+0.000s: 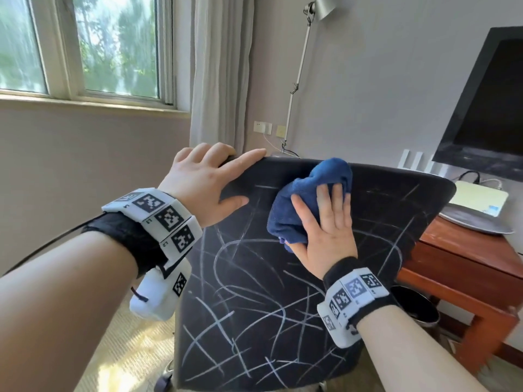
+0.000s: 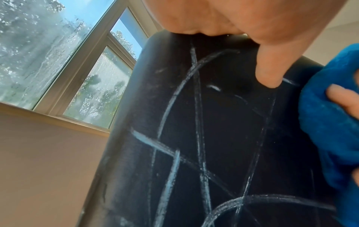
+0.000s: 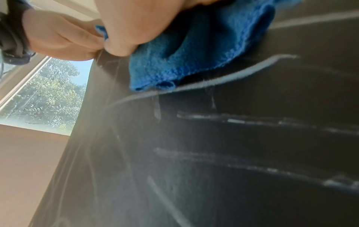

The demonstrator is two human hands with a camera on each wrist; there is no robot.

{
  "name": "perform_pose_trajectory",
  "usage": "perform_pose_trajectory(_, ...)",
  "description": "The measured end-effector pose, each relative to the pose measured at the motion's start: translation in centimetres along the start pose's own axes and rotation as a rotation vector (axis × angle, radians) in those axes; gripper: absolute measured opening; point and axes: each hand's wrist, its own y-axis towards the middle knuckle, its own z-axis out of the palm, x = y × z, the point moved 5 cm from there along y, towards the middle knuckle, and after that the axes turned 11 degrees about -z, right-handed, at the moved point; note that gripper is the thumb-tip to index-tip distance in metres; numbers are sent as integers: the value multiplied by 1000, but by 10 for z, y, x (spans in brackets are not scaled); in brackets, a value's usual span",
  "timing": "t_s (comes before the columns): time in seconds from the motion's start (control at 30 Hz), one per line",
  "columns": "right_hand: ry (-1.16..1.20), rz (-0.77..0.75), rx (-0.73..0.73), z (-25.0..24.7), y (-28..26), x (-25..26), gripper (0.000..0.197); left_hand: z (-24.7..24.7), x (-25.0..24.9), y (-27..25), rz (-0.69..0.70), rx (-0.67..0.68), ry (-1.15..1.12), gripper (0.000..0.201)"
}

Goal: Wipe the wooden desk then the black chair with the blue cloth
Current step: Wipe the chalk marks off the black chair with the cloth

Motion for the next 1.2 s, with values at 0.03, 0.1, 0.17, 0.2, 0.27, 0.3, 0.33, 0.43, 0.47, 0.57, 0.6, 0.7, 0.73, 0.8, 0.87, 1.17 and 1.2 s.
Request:
perform_pose_trajectory(0.03, 17, -6, 17, -3, 0, -1, 73, -1, 0, -1, -6, 4, -8, 67)
perform_pose_trajectory(0.1, 18, -5, 35, -11, 2, -9, 72, -3, -2, -1, -35, 15, -21, 65)
perform_pose_trajectory(0.17, -34, 51, 61, -19, 4, -27, 70, -5, -5, 0, -108, 72, -27, 64)
perform_pose_trajectory(0.2, -58, 105, 65, -23, 3, -39, 70, -4, -6, 0, -144, 102, -16, 65)
perform_pose_trajectory(0.27, -76, 233, 65, -31, -4, -64, 68, -7, -17, 2, -174, 125, 37, 66)
perform_pose_trajectory(0.3, -74, 277, 70, -34, -9, -74, 68, -9, -26, 5, -170, 119, 59, 67)
perform_pose_trajectory(0.33, -70, 295, 81, -36, -14, -82, 68, -9, -37, 9, -158, 116, 79, 68)
perform_pose_trajectory(0.43, -44, 240, 130, -36, -28, -92, 74, -1, -82, 25, -81, 154, 168, 72)
perform_pose_trajectory(0.47, -24, 214, 135, -36, -30, -92, 77, 5, -96, 29, -49, 162, 188, 74)
perform_pose_trajectory(0.57, 60, 158, 118, -34, -26, -81, 86, 16, -118, 35, 22, 85, 174, 74)
perform_pose_trajectory(0.6, 82, 156, 109, -32, -22, -76, 86, 18, -118, 35, 27, 37, 164, 70)
perform_pose_trajectory(0.7, 94, 210, 29, -24, -10, -67, 73, 21, -109, 32, 37, -100, 130, 63)
perform_pose_trajectory(0.73, 81, 222, -18, -22, -7, -68, 66, 21, -107, 32, 46, -135, 120, 62)
perform_pose_trajectory(0.8, 43, 192, -105, -17, -7, -74, 53, 23, -104, 34, 51, -178, 114, 62)
perform_pose_trajectory(0.87, 23, 188, -155, -12, -15, -89, 44, 24, -98, 37, 46, -179, 120, 62)
perform_pose_trajectory(1.17, 80, 470, -144, 1, -34, -62, 54, 26, -84, 29, 50, -172, 133, 69)
perform_pose_trajectory(1.2, 62, 427, -171, -5, -23, -64, 52, 26, -82, 29, 58, -194, 134, 67)
